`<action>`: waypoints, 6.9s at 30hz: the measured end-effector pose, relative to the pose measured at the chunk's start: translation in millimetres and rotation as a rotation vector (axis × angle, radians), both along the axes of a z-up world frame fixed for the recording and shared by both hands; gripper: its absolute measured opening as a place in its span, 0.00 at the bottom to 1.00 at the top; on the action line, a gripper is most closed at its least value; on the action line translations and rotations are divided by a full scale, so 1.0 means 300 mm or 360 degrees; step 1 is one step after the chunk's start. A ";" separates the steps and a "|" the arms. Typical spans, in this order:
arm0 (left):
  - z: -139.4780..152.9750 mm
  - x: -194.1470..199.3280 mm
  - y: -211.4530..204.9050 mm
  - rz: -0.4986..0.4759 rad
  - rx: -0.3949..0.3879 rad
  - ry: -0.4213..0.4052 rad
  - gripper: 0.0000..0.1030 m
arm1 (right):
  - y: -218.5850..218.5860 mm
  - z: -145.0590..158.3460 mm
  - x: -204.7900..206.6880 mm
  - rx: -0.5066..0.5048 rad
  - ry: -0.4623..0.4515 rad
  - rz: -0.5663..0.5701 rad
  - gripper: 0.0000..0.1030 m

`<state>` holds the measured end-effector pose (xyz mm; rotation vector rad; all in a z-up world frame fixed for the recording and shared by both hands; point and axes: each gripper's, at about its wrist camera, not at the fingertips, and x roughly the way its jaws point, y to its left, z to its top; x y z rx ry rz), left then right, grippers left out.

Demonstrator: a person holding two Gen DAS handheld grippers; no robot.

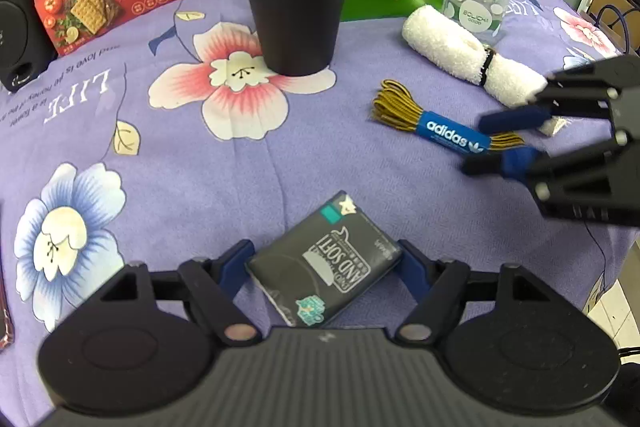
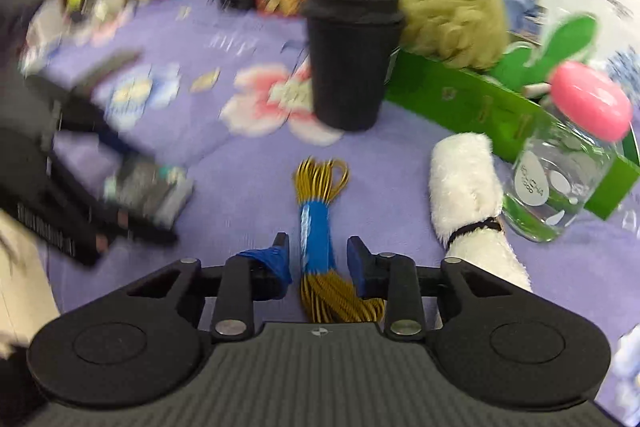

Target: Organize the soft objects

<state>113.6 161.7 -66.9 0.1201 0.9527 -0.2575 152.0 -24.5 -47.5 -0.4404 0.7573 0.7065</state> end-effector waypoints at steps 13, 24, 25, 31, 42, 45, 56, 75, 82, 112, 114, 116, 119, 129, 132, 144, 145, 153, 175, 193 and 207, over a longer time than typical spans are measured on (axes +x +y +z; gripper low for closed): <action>-0.008 0.004 0.002 -0.0040 -0.0008 -0.0006 0.74 | -0.041 -0.002 0.053 -0.0056 0.0184 0.0004 0.33; 0.004 0.002 0.008 -0.0028 -0.0020 0.0005 0.80 | -0.075 0.038 0.005 0.0144 0.0023 -0.0200 0.40; 0.013 -0.002 0.017 -0.0018 -0.0032 0.0012 0.82 | -0.075 0.062 -0.014 0.0219 -0.0006 -0.0184 0.40; 0.124 -0.109 0.122 0.0069 0.0030 -0.0101 0.91 | 0.050 0.121 -0.089 0.0380 -0.0021 0.0008 0.42; 0.183 -0.273 0.386 0.0512 0.0091 -0.0173 0.91 | 0.474 0.054 -0.091 0.0174 -0.0023 0.0523 0.43; 0.175 -0.273 0.409 0.0558 0.0051 -0.0175 0.91 | 0.502 -0.001 -0.081 -0.0020 -0.0058 0.0514 0.43; 0.163 -0.132 0.259 0.0375 -0.0106 -0.0140 0.91 | 0.100 0.000 -0.126 0.0025 0.0036 0.0174 0.44; 0.115 0.162 -0.299 -0.0356 0.0002 -0.0027 0.91 | -0.325 0.025 -0.119 0.0087 -0.0011 -0.0239 0.47; 0.079 0.228 -0.413 -0.0621 0.0165 -0.0033 0.91 | -0.387 0.052 -0.100 0.0202 -0.0022 -0.0348 0.47; 0.090 0.065 -0.161 -0.0194 0.0077 -0.0009 0.93 | -0.496 0.077 -0.130 0.0459 -0.0005 -0.0643 0.48; 0.090 0.076 -0.187 -0.0158 0.0039 -0.0034 0.93 | -0.503 0.076 -0.149 0.0483 0.0012 -0.0670 0.48; 0.063 0.104 -0.218 -0.0111 0.0017 -0.0008 0.93 | -0.502 0.076 -0.175 0.0508 0.0027 -0.0691 0.48; 0.011 0.153 -0.233 -0.0048 0.0028 0.0048 0.93 | -0.486 0.077 -0.204 0.0499 -0.0004 -0.0740 0.48; -0.008 0.167 -0.222 -0.0041 0.0010 0.0057 0.94 | -0.407 0.034 -0.177 0.0492 0.0104 -0.0937 0.49; -0.009 0.162 -0.223 -0.0045 0.0013 0.0043 0.94 | -0.365 0.017 -0.182 0.0394 0.0078 -0.0883 0.50; -0.003 0.162 -0.208 0.0009 -0.0025 0.0033 0.93 | -0.321 -0.031 -0.197 0.0260 -0.0049 -0.0774 0.59; -0.002 0.164 -0.209 0.0012 -0.0022 0.0036 0.92 | -0.316 -0.031 -0.195 0.0238 -0.0054 -0.0761 0.59; 0.018 0.129 -0.215 0.0014 -0.0034 0.0050 0.56 | -0.297 0.005 -0.222 0.0310 -0.0080 -0.0659 0.52; 0.481 0.145 -0.174 -0.0038 -0.0367 -0.0306 0.27 | -0.418 0.306 0.002 0.0687 -0.0350 -0.0477 0.03; 0.550 0.909 -0.339 0.0160 -0.0235 -0.0279 0.69 | -0.451 0.359 0.743 0.0482 -0.0270 -0.0564 0.13; 0.619 0.737 -0.345 0.0119 -0.0240 -0.0415 0.68 | -0.495 0.433 0.584 0.0485 -0.0447 -0.0598 0.20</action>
